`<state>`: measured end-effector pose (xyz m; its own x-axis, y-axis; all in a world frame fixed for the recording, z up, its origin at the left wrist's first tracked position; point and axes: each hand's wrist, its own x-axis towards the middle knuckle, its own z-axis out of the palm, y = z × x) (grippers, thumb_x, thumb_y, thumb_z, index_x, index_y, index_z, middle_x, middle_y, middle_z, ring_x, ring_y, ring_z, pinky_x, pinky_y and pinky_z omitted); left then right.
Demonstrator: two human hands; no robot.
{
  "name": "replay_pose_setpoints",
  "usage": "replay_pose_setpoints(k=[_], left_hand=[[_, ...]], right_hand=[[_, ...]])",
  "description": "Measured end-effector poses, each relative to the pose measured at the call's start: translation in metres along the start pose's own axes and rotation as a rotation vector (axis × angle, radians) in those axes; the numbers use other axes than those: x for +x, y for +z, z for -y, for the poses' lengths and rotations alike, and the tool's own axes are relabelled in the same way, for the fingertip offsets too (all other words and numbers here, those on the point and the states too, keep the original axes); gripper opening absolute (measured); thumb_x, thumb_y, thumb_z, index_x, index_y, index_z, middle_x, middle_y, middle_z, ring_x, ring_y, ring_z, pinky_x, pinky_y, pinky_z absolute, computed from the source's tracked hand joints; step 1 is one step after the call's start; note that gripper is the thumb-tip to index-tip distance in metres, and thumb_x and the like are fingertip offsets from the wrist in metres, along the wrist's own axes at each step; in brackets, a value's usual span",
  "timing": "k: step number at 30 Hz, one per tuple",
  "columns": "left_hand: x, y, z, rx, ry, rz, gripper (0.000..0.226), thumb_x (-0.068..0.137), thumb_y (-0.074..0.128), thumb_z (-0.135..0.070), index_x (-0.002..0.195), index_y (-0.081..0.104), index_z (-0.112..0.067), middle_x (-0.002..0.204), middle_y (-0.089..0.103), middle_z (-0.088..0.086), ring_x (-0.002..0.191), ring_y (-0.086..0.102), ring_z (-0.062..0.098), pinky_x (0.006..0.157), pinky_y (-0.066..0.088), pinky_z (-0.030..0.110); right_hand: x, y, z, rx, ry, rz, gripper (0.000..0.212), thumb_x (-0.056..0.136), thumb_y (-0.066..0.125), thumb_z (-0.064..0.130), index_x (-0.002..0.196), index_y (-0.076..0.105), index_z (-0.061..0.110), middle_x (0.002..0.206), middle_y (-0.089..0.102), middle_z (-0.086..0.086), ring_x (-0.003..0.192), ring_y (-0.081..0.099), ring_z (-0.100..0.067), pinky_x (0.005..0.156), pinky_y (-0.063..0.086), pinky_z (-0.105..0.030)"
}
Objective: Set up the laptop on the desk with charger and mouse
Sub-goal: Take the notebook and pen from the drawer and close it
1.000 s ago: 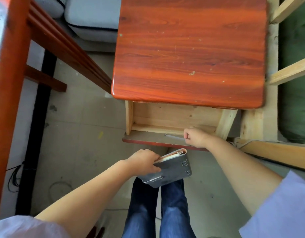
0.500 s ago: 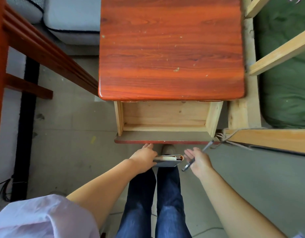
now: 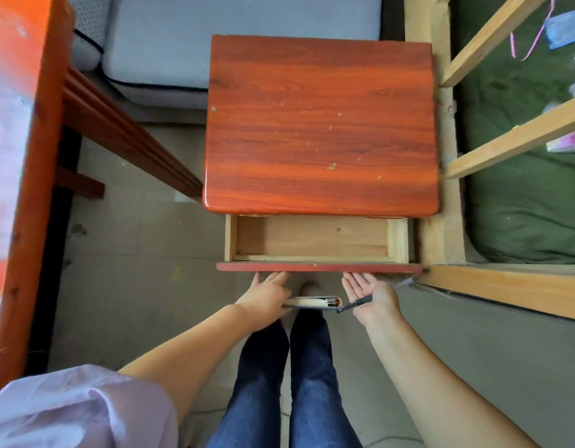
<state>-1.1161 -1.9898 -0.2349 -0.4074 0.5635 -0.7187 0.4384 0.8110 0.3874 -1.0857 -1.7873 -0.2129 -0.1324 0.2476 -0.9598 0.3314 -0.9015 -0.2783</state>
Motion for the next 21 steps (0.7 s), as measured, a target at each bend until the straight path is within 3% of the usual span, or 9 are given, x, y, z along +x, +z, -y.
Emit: replay_pose_setpoints(k=[6, 10, 15, 17, 18, 19, 21], left_hand=[[0.024, -0.059, 0.006, 0.039, -0.030, -0.044, 0.036, 0.091, 0.052, -0.031, 0.120, 0.059, -0.011, 0.156, 0.009, 0.010, 0.144, 0.002, 0.026, 0.112, 0.001, 0.065], [0.045, -0.084, 0.019, 0.086, -0.061, -0.084, 0.036, 0.092, 0.050, -0.032, 0.122, 0.057, -0.012, 0.150, 0.023, 0.012, 0.140, 0.016, 0.026, 0.111, 0.008, 0.066], [0.050, -0.080, 0.025, 0.113, -0.054, -0.081, 0.034, 0.090, 0.053, -0.028, 0.118, 0.060, -0.011, 0.148, 0.026, 0.014, 0.139, 0.019, 0.026, 0.112, 0.011, 0.065], [0.043, -0.081, 0.023, 0.043, -0.050, -0.014, 0.035, 0.089, 0.055, -0.031, 0.116, 0.060, -0.009, 0.146, 0.032, 0.016, 0.138, 0.024, 0.029, 0.113, 0.020, 0.058], [0.037, -0.083, 0.022, -0.020, -0.050, 0.007, 0.034, 0.088, 0.056, -0.031, 0.111, 0.061, -0.007, 0.139, 0.042, 0.017, 0.130, 0.037, 0.031, 0.107, 0.032, 0.050], [0.029, -0.086, 0.021, -0.097, -0.057, 0.014, 0.029, 0.086, 0.058, -0.031, 0.102, 0.061, -0.007, 0.126, 0.055, 0.017, 0.114, 0.050, 0.032, 0.092, 0.043, 0.040], [0.006, -0.097, 0.016, -0.219, -0.095, 0.019, 0.024, 0.083, 0.061, -0.033, 0.087, 0.060, -0.009, 0.097, 0.065, 0.013, 0.082, 0.055, 0.026, 0.067, 0.041, 0.029]], right_hand=[[-0.010, 0.067, 0.035, 0.004, -0.013, 0.072, 0.058, 0.087, 0.008, -0.011, 0.142, 0.024, -0.002, 0.149, 0.033, -0.019, 0.133, 0.040, -0.033, 0.108, 0.037, -0.044], [-0.004, 0.099, 0.048, 0.053, -0.003, 0.069, 0.050, 0.095, 0.008, 0.000, 0.143, 0.023, 0.001, 0.153, 0.027, -0.012, 0.138, 0.033, -0.027, 0.112, 0.029, -0.044], [0.002, 0.103, 0.049, 0.050, 0.022, 0.041, 0.053, 0.088, 0.013, -0.010, 0.139, 0.029, -0.003, 0.149, 0.033, -0.013, 0.135, 0.037, -0.028, 0.108, 0.034, -0.049], [-0.001, 0.101, 0.049, -0.004, 0.032, 0.042, 0.052, 0.089, 0.015, -0.007, 0.139, 0.029, -0.002, 0.150, 0.033, -0.013, 0.135, 0.037, -0.027, 0.108, 0.032, -0.051], [-0.005, 0.099, 0.050, -0.040, 0.045, 0.054, 0.049, 0.092, 0.016, -0.002, 0.139, 0.029, -0.001, 0.150, 0.034, -0.012, 0.135, 0.037, -0.027, 0.108, 0.031, -0.051], [-0.010, 0.098, 0.050, -0.079, 0.063, 0.078, 0.046, 0.095, 0.018, 0.005, 0.140, 0.028, 0.001, 0.150, 0.034, -0.012, 0.135, 0.037, -0.026, 0.109, 0.029, -0.051], [-0.028, 0.099, 0.052, -0.122, 0.100, 0.142, 0.045, 0.100, 0.023, 0.019, 0.142, 0.026, 0.005, 0.149, 0.035, -0.014, 0.135, 0.037, -0.027, 0.109, 0.028, -0.051]])
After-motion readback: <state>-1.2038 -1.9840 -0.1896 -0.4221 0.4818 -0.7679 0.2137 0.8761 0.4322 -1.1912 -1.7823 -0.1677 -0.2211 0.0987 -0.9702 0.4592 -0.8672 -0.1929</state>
